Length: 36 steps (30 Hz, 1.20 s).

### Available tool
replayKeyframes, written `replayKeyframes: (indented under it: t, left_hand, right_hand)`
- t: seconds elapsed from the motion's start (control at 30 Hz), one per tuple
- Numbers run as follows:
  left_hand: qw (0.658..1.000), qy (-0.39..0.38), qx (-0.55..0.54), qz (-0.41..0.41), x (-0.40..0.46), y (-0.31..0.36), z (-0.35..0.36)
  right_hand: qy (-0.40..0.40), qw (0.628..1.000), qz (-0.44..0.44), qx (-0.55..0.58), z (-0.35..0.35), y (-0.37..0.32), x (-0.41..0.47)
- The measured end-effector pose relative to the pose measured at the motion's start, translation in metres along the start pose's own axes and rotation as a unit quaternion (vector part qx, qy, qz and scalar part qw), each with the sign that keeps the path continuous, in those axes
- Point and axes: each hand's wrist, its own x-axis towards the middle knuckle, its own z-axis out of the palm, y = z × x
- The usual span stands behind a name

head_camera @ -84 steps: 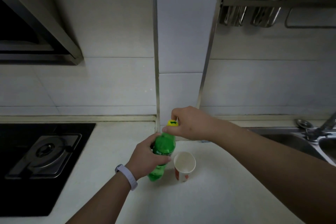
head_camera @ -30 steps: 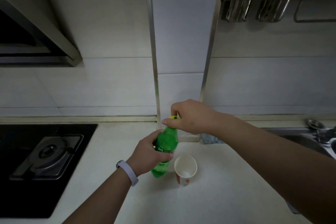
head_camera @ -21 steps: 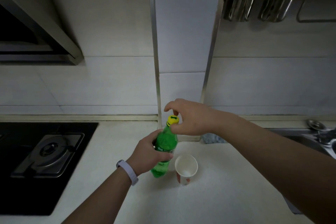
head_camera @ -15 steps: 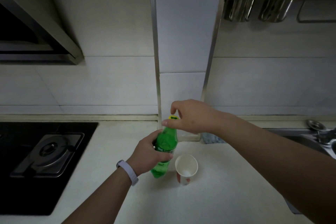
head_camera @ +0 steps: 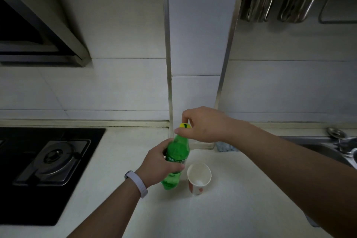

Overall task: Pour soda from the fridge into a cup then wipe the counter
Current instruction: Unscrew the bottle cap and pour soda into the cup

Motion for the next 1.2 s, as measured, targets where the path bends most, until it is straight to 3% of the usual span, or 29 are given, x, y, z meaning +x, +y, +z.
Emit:
replayKeyframes:
  t: [0.3, 0.63, 0.97, 1.2]
  left_hand:
    - [1.0, -0.001, -0.001, -0.004, -0.002, -0.004, 0.0]
    - [1.0, -0.006, 0.011, -0.004, -0.005, -0.007, -0.003]
    - [1.0, -0.009, 0.001, 0.001, -0.01, -0.015, -0.013]
    - [1.0, -0.014, -0.012, 0.002, -0.013, -0.028, -0.018]
  right_hand:
    - [-0.01, 1.0, -0.004, -0.021, 0.004, -0.001, 0.0]
    - [-0.001, 0.998, -0.037, 0.059, -0.003, -0.001, -0.003]
    - [0.013, 0.996, 0.008, 0.092, 0.003, 0.006, -0.017]
    - [0.049, 0.978, 0.057, 0.196, 0.037, 0.019, -0.032]
